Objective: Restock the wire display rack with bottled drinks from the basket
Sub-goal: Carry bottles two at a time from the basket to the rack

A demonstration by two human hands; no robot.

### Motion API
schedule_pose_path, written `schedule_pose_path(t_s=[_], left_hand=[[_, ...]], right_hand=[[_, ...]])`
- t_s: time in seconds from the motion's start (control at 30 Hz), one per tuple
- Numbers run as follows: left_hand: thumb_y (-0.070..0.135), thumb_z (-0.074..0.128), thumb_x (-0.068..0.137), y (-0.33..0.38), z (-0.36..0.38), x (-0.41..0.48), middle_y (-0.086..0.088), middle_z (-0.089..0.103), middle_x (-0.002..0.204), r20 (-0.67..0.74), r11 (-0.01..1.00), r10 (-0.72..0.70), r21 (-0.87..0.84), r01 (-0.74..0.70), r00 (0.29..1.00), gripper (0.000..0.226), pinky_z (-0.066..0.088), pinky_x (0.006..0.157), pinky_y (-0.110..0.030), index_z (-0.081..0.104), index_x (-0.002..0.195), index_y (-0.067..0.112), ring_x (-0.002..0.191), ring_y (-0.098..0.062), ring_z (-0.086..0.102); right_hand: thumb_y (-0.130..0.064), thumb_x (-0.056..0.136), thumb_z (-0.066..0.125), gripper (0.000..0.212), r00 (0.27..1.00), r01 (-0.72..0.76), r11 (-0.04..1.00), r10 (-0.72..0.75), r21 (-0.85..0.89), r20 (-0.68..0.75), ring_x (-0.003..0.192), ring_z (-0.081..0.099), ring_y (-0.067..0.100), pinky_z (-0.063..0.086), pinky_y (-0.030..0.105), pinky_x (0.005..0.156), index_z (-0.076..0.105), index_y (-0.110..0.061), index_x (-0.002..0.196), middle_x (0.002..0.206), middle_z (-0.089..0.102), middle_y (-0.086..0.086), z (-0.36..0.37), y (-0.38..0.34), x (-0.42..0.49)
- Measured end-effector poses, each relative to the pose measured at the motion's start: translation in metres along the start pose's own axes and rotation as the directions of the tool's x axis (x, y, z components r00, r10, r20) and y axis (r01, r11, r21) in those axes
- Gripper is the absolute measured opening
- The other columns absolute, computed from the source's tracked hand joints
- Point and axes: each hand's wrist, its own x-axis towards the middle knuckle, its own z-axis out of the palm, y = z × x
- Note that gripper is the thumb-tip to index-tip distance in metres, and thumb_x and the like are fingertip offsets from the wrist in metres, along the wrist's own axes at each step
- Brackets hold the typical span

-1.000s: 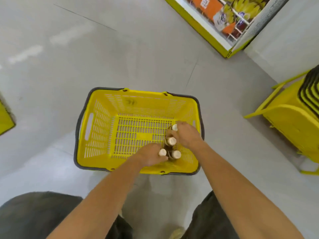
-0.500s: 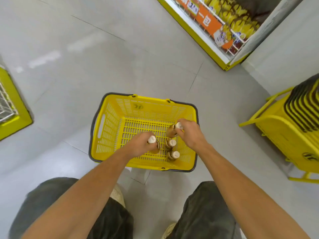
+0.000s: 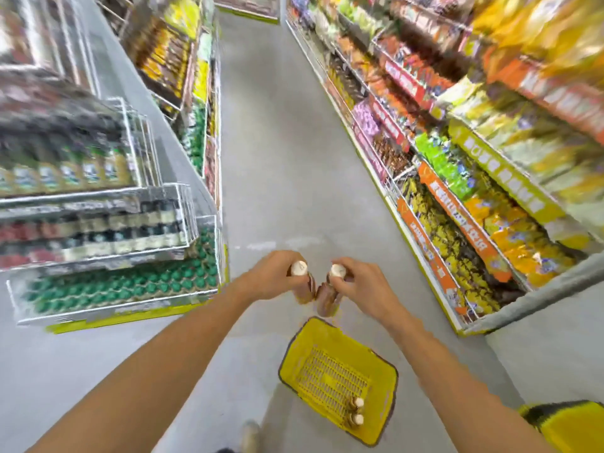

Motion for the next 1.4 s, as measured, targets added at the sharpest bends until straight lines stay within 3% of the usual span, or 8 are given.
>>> schedule_pose_path(t_s=[0.27, 0.37, 0.5, 0.7, 0.87, 1.1, 1.33, 1.4], left_hand=[[0.041, 0.068, 0.082, -0.002, -0.222, -0.117, 0.0, 0.066, 0.075, -0.256, 0.983, -0.015, 0.175, 0.062, 0.967, 0.026, 0.048, 0.065, -0.034, 0.07, 0.083, 0.015, 0.069, -0.012, 0.059], [0.042, 0.072, 0.084, -0.03, -0.297, -0.164, 0.006, 0.058, 0.064, -0.332, 0.979, -0.025, 0.182, 0.09, 0.943, 0.028, 0.037, 0.054, -0.029, 0.062, 0.071, 0.02, 0.055, -0.001, 0.049], [0.045, 0.072, 0.089, -0.067, -0.387, -0.228, 0.005, 0.055, 0.06, -0.406, 0.968, -0.035, 0.214, 0.133, 0.913, 0.039, 0.034, 0.052, -0.03, 0.06, 0.068, 0.015, 0.052, -0.007, 0.045], [0.039, 0.075, 0.088, -0.125, -0.503, -0.281, 0.004, 0.055, 0.058, -0.489, 0.962, -0.065, 0.202, 0.186, 0.87, 0.039, 0.033, 0.051, -0.028, 0.06, 0.064, 0.012, 0.051, -0.01, 0.045], [0.032, 0.075, 0.091, -0.151, -0.592, -0.27, 0.009, 0.059, 0.058, -0.546, 0.974, -0.024, 0.177, 0.143, 0.838, 0.027, 0.035, 0.046, -0.017, 0.062, 0.069, 0.022, 0.044, 0.002, 0.047], [0.043, 0.078, 0.084, -0.148, -0.734, -0.202, 0.003, 0.052, 0.057, -0.678, 0.949, 0.166, 0.307, 0.071, 0.716, 0.038, 0.031, 0.054, -0.032, 0.061, 0.068, 0.013, 0.053, -0.013, 0.043], [0.041, 0.07, 0.086, -0.168, -0.804, -0.145, -0.013, 0.055, 0.066, -0.671, 0.895, 0.345, 0.447, -0.014, 0.656, 0.041, 0.029, 0.058, -0.034, 0.063, 0.081, 0.001, 0.061, -0.017, 0.042], [0.035, 0.071, 0.089, -0.177, -0.813, -0.131, -0.002, 0.053, 0.064, -0.668, 0.866, 0.398, 0.5, -0.017, 0.628, 0.032, 0.028, 0.058, -0.032, 0.064, 0.083, 0.004, 0.061, -0.015, 0.042]], right_hand=[[-0.017, 0.089, 0.078, 0.023, 0.932, 0.363, 0.932, -0.363, 0.008, 0.016, 0.088, 0.064, 0.001, 0.051, 0.024, 0.083, 0.076, -0.015, 0.113, 0.089, 0.07, -0.011, -0.007, -0.237, 0.076], [-0.019, 0.089, 0.077, 0.012, 0.876, 0.48, 0.877, -0.477, -0.032, 0.067, 0.074, 0.058, 0.005, 0.046, 0.025, 0.072, 0.075, -0.018, 0.1, 0.079, 0.066, -0.008, 0.021, -0.321, 0.104], [-0.024, 0.091, 0.074, 0.015, 0.808, 0.588, 0.808, -0.584, -0.041, 0.084, 0.067, 0.055, 0.017, 0.046, 0.033, 0.069, 0.072, -0.01, 0.092, 0.074, 0.065, 0.004, 0.07, -0.425, 0.133], [-0.03, 0.097, 0.07, 0.022, 0.726, 0.68, 0.733, -0.677, 0.014, 0.121, 0.063, 0.049, 0.011, 0.035, 0.027, 0.059, 0.069, -0.012, 0.085, 0.071, 0.062, 0.003, 0.128, -0.55, 0.179], [-0.031, 0.099, 0.068, 0.027, 0.667, 0.745, 0.666, -0.741, -0.046, 0.072, 0.059, 0.047, 0.018, 0.033, 0.032, 0.057, 0.069, -0.008, 0.084, 0.067, 0.058, -0.001, 0.134, -0.626, 0.249], [-0.028, 0.095, 0.071, 0.023, 0.581, 0.79, 0.596, -0.803, -0.146, -0.135, 0.071, 0.063, 0.028, 0.05, 0.047, 0.069, 0.072, -0.006, 0.088, 0.076, 0.07, 0.011, 0.095, -0.706, 0.375], [-0.024, 0.095, 0.073, 0.012, 0.583, 0.743, 0.632, -0.773, -0.22, -0.251, 0.075, 0.065, 0.019, 0.054, 0.039, 0.068, 0.074, -0.011, 0.095, 0.081, 0.072, 0.0, 0.084, -0.75, 0.463], [-0.024, 0.095, 0.074, 0.012, 0.577, 0.732, 0.639, -0.766, -0.238, -0.282, 0.074, 0.063, 0.015, 0.047, 0.031, 0.067, 0.073, -0.013, 0.099, 0.081, 0.07, -0.005, 0.087, -0.754, 0.477]])
